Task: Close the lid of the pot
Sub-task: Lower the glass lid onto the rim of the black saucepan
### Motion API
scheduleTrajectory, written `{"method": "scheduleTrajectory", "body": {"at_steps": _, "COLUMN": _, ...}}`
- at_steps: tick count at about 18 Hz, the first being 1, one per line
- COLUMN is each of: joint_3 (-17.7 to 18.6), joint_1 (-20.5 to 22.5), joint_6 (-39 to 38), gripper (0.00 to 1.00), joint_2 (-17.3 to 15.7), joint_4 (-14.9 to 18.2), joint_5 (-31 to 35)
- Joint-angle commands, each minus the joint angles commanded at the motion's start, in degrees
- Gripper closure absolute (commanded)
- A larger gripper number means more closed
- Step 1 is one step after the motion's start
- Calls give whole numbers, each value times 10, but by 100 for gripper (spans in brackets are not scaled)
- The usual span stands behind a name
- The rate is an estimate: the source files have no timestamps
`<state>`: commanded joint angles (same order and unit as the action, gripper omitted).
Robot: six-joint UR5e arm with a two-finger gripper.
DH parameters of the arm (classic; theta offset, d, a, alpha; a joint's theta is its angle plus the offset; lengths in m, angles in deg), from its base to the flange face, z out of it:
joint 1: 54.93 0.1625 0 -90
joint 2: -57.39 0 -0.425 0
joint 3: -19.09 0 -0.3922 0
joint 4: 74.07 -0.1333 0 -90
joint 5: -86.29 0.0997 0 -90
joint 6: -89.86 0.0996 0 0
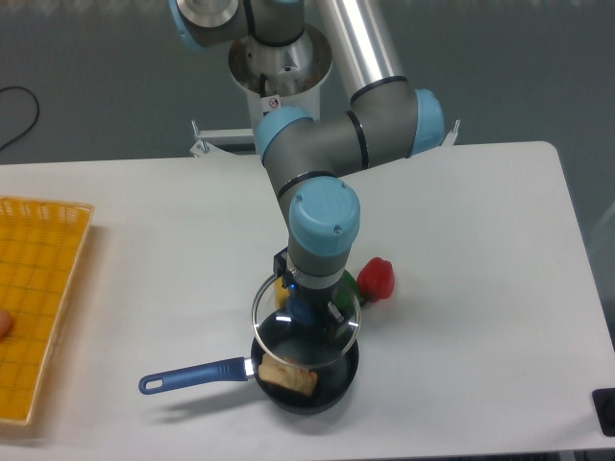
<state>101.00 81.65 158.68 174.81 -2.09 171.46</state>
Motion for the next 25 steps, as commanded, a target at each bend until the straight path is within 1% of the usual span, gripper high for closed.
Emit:
{"method": "scheduleTrajectory", "body": {"at_steps": 6, "joint_3": -9, "joint_1": -3, "joint_6": -5, "gripper": 46, "joint_2": 10, "joint_4": -2, "joint_5": 1}}
{"method": "scheduleTrajectory", "body": {"at_steps": 11, "joint_3": -28, "joint_1": -12, "joint_6": -29, "gripper": 47, "joint_2": 25, "joint_4": -3, "joint_5": 4}}
{"method": "scheduleTrajectory", "body": {"at_steps": 20, "joint_3": -32, "joint_1": -16, "joint_6": -29, "gripper": 47, "joint_2": 30, "joint_4": -4, "joint_5": 4}}
{"method": "scheduleTrajectory", "body": {"at_steps": 25, "joint_3": -32, "joint_1": -16, "joint_6": -29, "gripper": 47, "joint_2": 37, "joint_4": -20, "joint_5": 4}}
